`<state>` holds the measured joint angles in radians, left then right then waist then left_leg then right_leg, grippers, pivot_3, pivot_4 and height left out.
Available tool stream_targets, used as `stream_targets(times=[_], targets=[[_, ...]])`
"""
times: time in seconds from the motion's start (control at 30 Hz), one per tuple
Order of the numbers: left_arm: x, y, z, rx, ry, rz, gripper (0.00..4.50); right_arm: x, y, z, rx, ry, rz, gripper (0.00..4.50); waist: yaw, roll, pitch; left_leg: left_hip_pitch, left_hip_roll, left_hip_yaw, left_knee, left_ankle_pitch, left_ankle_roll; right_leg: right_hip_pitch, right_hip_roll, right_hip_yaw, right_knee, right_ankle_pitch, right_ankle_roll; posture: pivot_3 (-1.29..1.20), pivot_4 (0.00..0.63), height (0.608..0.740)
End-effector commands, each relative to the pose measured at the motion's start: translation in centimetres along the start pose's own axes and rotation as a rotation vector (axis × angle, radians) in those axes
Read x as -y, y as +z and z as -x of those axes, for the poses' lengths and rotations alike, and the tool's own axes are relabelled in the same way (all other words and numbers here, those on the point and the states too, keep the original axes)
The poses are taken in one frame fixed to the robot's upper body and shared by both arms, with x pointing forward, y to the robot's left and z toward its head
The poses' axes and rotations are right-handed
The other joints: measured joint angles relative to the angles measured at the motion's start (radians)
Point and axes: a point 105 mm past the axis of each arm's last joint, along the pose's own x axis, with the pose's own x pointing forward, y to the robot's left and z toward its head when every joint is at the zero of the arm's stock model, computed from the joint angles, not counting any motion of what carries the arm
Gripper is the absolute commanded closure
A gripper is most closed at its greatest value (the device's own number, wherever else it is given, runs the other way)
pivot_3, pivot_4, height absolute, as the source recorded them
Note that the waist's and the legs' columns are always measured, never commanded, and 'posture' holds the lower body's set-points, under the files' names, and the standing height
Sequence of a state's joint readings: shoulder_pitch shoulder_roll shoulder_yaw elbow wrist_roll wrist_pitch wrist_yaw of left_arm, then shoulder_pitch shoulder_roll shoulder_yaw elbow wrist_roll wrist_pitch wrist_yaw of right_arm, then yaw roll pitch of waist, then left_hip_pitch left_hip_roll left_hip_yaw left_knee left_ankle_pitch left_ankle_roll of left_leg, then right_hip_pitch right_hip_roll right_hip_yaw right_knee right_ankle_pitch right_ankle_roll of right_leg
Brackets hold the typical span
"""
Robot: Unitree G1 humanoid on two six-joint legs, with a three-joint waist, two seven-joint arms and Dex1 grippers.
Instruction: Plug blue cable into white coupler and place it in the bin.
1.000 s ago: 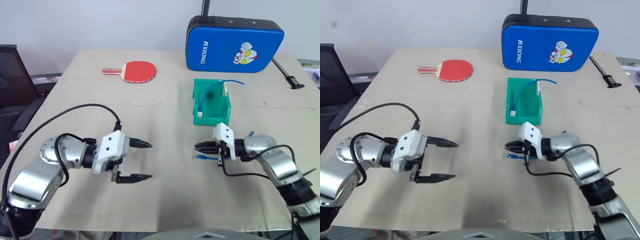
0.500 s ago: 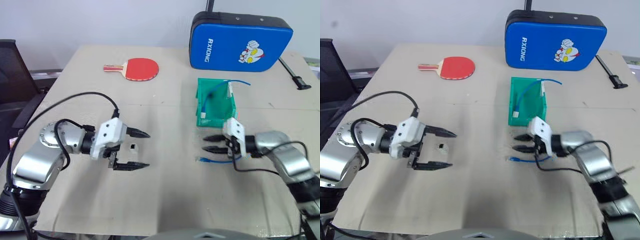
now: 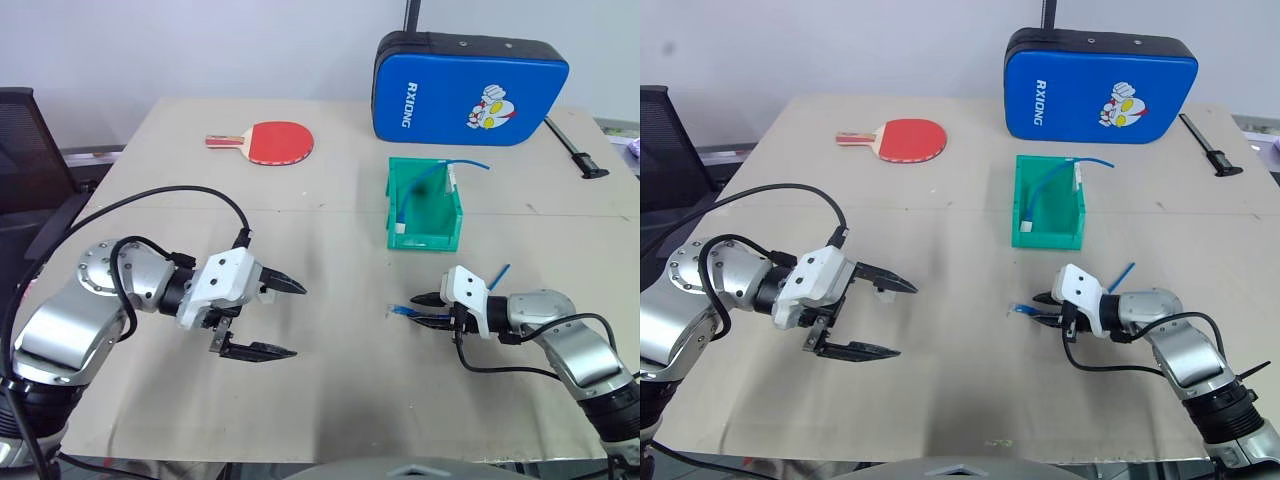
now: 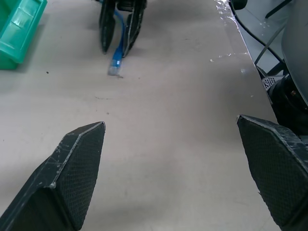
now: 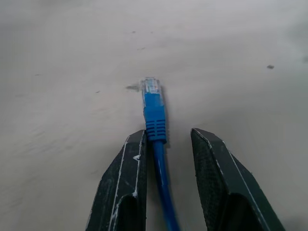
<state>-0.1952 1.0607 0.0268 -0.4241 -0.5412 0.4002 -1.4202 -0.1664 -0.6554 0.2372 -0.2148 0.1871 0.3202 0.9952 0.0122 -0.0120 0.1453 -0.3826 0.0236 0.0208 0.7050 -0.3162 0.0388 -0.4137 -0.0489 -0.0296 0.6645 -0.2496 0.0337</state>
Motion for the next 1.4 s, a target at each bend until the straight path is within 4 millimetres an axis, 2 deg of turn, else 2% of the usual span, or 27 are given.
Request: stream_targets(times=[0.03,0.27,0.4,0.47,0.63,0.8,0.9,0.93,1.07,1.2,1.4], targets=[[0.0,0.6,0.3,-0.014,-0.002,-0.041,0.0,-0.3,0.7,-0.5,0.023,0.019,0.019,3.26,0.001,0.0,0.0,0.0,0.0,0.0,0.0,0.0,0.0,0.0,0.0,0.0,0.0,0.0,0.0,0.0,0.15,0.681],[-0.2,0.5,0.5,-0.023,0.003,-0.044,0.0,-0.9,0.5,-1.2,0.0,0.053,-0.004,3.26,-0.001,0.0,0.0,0.0,0.001,0.0,0.0,0.0,0.0,0.0,0.0,0.0,0.0,0.0,0.0,0.0,0.15,0.681],[-0.5,0.8,0.7,-0.012,0.014,-0.035,0.0,-0.8,0.6,-1.2,-0.007,0.066,-0.012,4.42,-0.002,0.0,0.0,0.0,0.001,0.0,0.0,0.0,0.0,0.0,0.001,0.0,0.0,0.0,0.0,0.0,0.15,0.681],[-0.6,0.8,0.7,-0.01,0.017,-0.033,0.0,-0.5,1.0,-1.4,-0.001,0.07,-0.009,4.42,-0.002,0.0,0.0,0.001,0.001,0.0,0.0,0.0,0.0,0.0,0.001,0.0,0.0,0.0,0.0,0.0,0.15,0.681],[-2.3,0.9,1.0,0.032,0.091,0.01,0.0,1.8,2.7,-3.3,0.028,0.055,0.032,4.42,-0.003,0.0,0.0,0.001,0.001,0.0,0.0,0.0,0.0,0.0,0.001,0.0,0.0,0.0,0.0,0.0,0.15,0.681],[-5.5,-0.4,1.2,-0.039,0.153,-0.002,0.0,4.5,3.5,-5.1,0.011,0.04,0.063,4.42,0.002,0.0,0.0,0.0,-0.001,0.0,0.0,0.0,0.0,-0.001,0.002,0.0,0.001,0.0,0.0,0.0,0.15,0.681],[-7.4,-0.4,0.8,-0.065,0.161,-0.026,0.0,5.3,3.7,-5.4,0.002,0.051,0.079,3.35,0.004,-0.001,0.0,-0.001,-0.001,-0.001,0.0,0.002,-0.004,-0.001,0.001,-0.001,0.001,0.0,0.0,0.0,0.15,0.681],[-8.0,-0.1,0.3,-0.064,0.143,-0.033,0.0,5.6,4.1,-5.3,0.02,0.038,0.086,2.85,0.003,-0.001,0.0,-0.002,-0.002,-0.001,0.0,0.002,-0.004,-0.001,0.001,-0.001,0.0,0.0,0.0,0.0,0.15,0.681],[-9.7,0.2,-1.5,-0.087,0.091,-0.073,0.0,5.6,6.0,-3.8,0.117,-0.002,0.093,1.15,0.001,-0.001,0.0,-0.009,-0.002,-0.003,0.0,0.002,-0.004,-0.007,0.0,-0.001,0.0,0.0,0.0,0.0,0.15,0.681],[-10.8,0.5,-3.1,-0.096,0.053,-0.104,0.0,3.5,7.1,-1.3,0.196,-0.001,0.027,1.15,0.0,-0.001,0.0,-0.016,-0.002,-0.005,0.0,0.002,-0.004,-0.012,-0.002,-0.004,0.001,0.001,0.001,0.0,0.15,0.681],[-10.3,0.0,-6.0,-0.118,-0.058,-0.13,0.0,0.0,5.9,2.3,0.274,-0.108,-0.088,1.15,0.001,-0.001,0.0,-0.016,-0.002,-0.005,0.0,0.002,-0.004,-0.013,-0.002,-0.005,0.0,0.001,0.001,0.0,0.15,0.681]])
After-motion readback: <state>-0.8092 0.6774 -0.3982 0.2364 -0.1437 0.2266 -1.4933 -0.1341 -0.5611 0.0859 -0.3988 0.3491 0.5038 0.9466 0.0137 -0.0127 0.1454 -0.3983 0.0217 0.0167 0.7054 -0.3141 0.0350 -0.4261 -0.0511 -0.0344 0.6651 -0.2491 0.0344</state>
